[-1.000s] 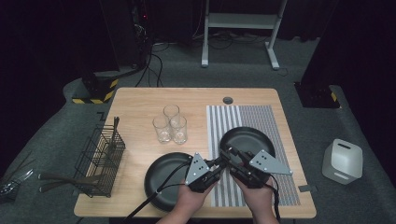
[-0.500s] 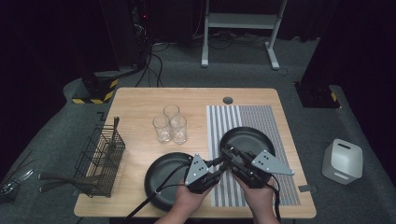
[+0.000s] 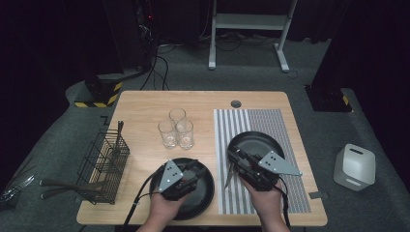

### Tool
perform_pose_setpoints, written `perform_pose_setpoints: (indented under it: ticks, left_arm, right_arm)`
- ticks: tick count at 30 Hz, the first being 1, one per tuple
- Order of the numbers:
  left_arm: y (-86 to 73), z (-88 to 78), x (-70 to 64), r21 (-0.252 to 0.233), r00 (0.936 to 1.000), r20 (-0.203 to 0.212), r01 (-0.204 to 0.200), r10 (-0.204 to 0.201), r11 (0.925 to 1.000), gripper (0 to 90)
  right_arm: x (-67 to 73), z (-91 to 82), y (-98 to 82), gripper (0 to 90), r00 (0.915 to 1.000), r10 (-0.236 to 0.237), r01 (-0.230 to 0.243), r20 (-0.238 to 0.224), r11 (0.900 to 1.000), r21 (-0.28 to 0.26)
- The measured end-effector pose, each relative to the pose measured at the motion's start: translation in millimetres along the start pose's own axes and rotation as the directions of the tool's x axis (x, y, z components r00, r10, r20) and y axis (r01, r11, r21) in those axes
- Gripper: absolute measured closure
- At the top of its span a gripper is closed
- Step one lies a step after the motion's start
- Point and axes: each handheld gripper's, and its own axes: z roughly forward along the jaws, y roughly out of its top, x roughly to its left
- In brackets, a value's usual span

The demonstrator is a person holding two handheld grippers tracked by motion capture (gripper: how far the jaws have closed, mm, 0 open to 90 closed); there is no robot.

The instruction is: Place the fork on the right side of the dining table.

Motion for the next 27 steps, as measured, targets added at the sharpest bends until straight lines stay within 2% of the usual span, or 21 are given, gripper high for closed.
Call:
perform_pose_setpoints:
  ticks: [1, 5, 8, 11, 12, 15, 17, 18, 19, 21, 25, 27]
  left_arm:
    - [-3.7, -4.6, 9.5, 0.014, 0.9996, -0.019, 0.02, -0.02, 0.9997, 58.2]
    - [-14.1, -17.6, 34.1, 0.049, 0.9967, -0.075, 0.034, -0.031, 0.9982, 54.4]
    - [-21.6, -24.7, 48.0, 0.077, 0.9924, -0.123, 0.007, 0.002, 0.997, 52.4]
    - [-31.3, -29.2, 56.8, 0.096, 0.9811, -0.181, -0.051, 0.067, 0.9941, 50.2]
    - [-35.7, -31.1, 60.6, 0.09, 0.9777, -0.199, -0.051, 0.068, 0.9946, 50.2]
    - [-41.8, -33.6, 68.6, 0.089, 0.9785, -0.2, -0.032, 0.049, 0.9955, 49.7]
    - [-43.2, -35.0, 72.6, 0.101, 0.9757, -0.205, -0.057, 0.076, 0.9933, 49.2]
    - [-44.1, -35.8, 74.6, 0.096, 0.9767, -0.204, -0.049, 0.067, 0.9942, 49.1]
    - [-46.1, -36.2, 78.4, 0.085, 0.9793, -0.198, -0.024, 0.04, 0.9961, 49.1]
    - [-48.9, -34.2, 83.7, 0.095, 0.9814, -0.191, 0.001, 0.017, 0.9955, 47.8]
    - [-55.3, -30.0, 87.1, 0.11, 0.983, -0.184, 0.025, -0.004, 0.9937, 43.0]
    - [-57.3, -29.2, 86.4, 0.112, 0.9796, -0.201, 0.016, 0.007, 0.9936, 41.5]
  right_arm:
    - [0.3, 0.5, 0.4, 71.9, 1.0, -0.002, 0.002, 0.003, 1.0, 0.002]
    - [-0.5, 1.3, 2.1, 72.2, 0.9996, 0.026, -0.026, 0.014, 1.0, 0.016]
    - [-2.3, 2.5, 3.0, 72.1, 0.9988, 0.04, -0.04, 0.027, 0.999, 0.023]
    - [-3.1, 2.9, 3.1, 72.0, 0.9982, 0.048, -0.048, 0.036, 0.999, 0.025]
    - [-3.1, 3.1, 3.3, 72.0, 0.9983, 0.045, -0.046, 0.037, 0.999, 0.026]
    - [-2.8, 4.0, 4.1, 71.9, 0.998, 0.042, -0.044, 0.047, 0.998, 0.033]
    - [-0.9, 4.2, 4.2, 71.7, 0.9977, 0.036, -0.038, 0.058, 0.999, 0.034]
    - [0.2, 3.8, 4.2, 71.7, 0.9972, 0.033, -0.036, 0.067, 0.999, 0.034]
    - [0.8, 3.5, 4.0, 71.8, 0.997, 0.035, -0.038, 0.069, 0.999, 0.032]
    - [3.5, 3.4, 4.9, 71.7, 0.9964, 0.028, -0.031, 0.08, 0.999, 0.04]
    - [7.6, 3.8, 7.2, 71.9, 0.9963, 0.022, -0.027, 0.083, 0.998, 0.057]
    - [7.7, 3.8, 7.4, 71.9, 0.9962, 0.022, -0.027, 0.085, 0.998, 0.058]
